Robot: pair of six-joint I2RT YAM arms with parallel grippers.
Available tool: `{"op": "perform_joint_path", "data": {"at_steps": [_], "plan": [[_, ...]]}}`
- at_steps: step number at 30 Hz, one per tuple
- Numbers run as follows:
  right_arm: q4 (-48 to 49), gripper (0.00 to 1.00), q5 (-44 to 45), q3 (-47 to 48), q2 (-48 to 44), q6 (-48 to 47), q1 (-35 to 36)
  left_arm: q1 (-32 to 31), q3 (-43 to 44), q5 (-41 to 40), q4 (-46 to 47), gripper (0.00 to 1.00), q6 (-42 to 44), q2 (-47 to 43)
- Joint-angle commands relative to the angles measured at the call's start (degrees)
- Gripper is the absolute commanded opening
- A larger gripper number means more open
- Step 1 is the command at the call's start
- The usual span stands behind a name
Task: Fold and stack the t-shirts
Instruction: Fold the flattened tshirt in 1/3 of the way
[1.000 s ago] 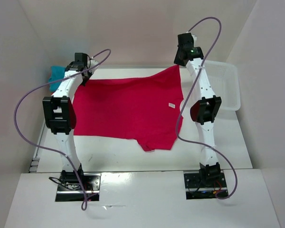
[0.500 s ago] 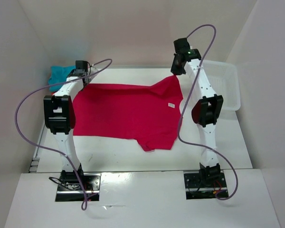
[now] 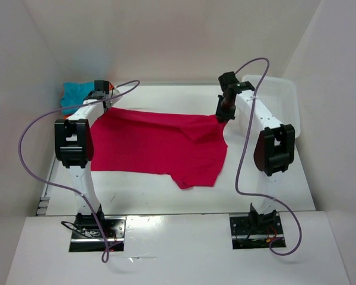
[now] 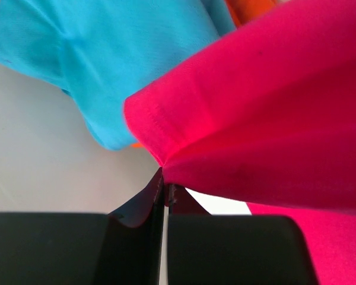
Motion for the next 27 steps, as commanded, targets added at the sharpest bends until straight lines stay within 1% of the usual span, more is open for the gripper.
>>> {"op": "perform_joint_path", "data": {"at_steps": [1,3,8,9,10,11,12,13,14,15,16,17,18,19,20,21,23,25,26,27], "plan": [[6.50,0.00,-3.62,-2.37,-1.20,1.71,2.28,0.49,-2.65,-1.76,-0.02,0.01,1.50,-0.55],[7.02,0.00,-3.62,-4.64,-0.59,2.32,2.81,0.49,-5.71,-2.37,1.46,0.01,2.90,-0.56],[8.07,0.00,-2.56,-11.23,-2.95,2.85,2.81,0.49,-6.87,-3.16,1.47,0.04,2.39,-0.56],[8.08,0.00,-3.08,-12.29,-4.17,2.85,2.81,0.49,-7.40,-3.16,1.47,0.06,2.38,-0.56],[8.08,0.03,-5.26,-13.34,-4.71,2.85,2.81,0.49,-7.40,-3.16,0.95,0.08,2.38,-0.56],[8.60,0.16,-6.42,-15.44,-4.71,2.85,2.81,0.49,-7.40,-3.69,0.94,0.21,2.38,-0.56],[8.61,0.30,-7.21,-16.51,-6.11,2.85,2.81,0.49,-7.40,-4.21,0.42,0.33,2.38,-0.56],[7.91,0.42,-7.83,-17.74,-6.82,2.85,2.81,0.49,-7.40,-4.22,0.42,0.46,1.86,-1.17],[7.90,0.49,-7.84,-20.53,-7.78,3.55,2.81,1.01,-7.40,-5.00,-0.11,0.54,1.85,-1.17],[7.90,0.56,-7.84,-22.13,-9.01,4.25,2.81,1.01,-7.40,-5.71,-0.89,0.67,1.07,-2.39],[7.90,0.63,-7.05,-25.54,-12.41,5.04,2.81,1.88,-6.79,-5.71,-1.77,0.71,0.37,-2.92],[7.90,0.66,-6.17,-27.31,-14.28,6.09,2.81,3.28,-6.00,-5.10,-3.26,0.75,-0.77,-3.45],[9.47,0.71,-5.64,-29.16,-16.12,8.54,2.20,4.08,-3.91,-4.32,-7.10,0.78,-3.83,-4.85],[10.44,0.73,-5.64,-32.57,-18.92,9.78,2.19,4.96,-3.02,-3.09,-9.06,0.82,-5.69,-5.56],[11.23,0.73,-5.64,-34.17,-19.56,11.10,2.19,5.93,-3.01,-1.42,-10.90,0.84,-7.45,-6.44],[12.11,0.74,-6.77,-35.58,-19.57,13.29,2.19,7.68,-3.01,1.99,-14.05,0.84,-10.51,-8.01],[14.75,0.74,-9.14,-39.36,-19.57,14.80,2.72,8.40,-5.54,4.21,-16.89,0.85,-12.38,-9.34],[16.94,0.74,-9.94,-43.04,-18.95,15.94,2.72,9.10,-10.01,4.22,-17.60,0.85,-13.61,-10.39],[16.96,0.74,-9.94,-44.02,-18.95,16.73,2.72,9.71,-15.08,4.74,-17.08,0.85,-13.62,-11.71],[17.48,0.74,-9.94,-44.90,-19.82,16.74,2.72,10.50,-16.96,5.79,-17.07,0.85,-14.40,-12.33]]}}
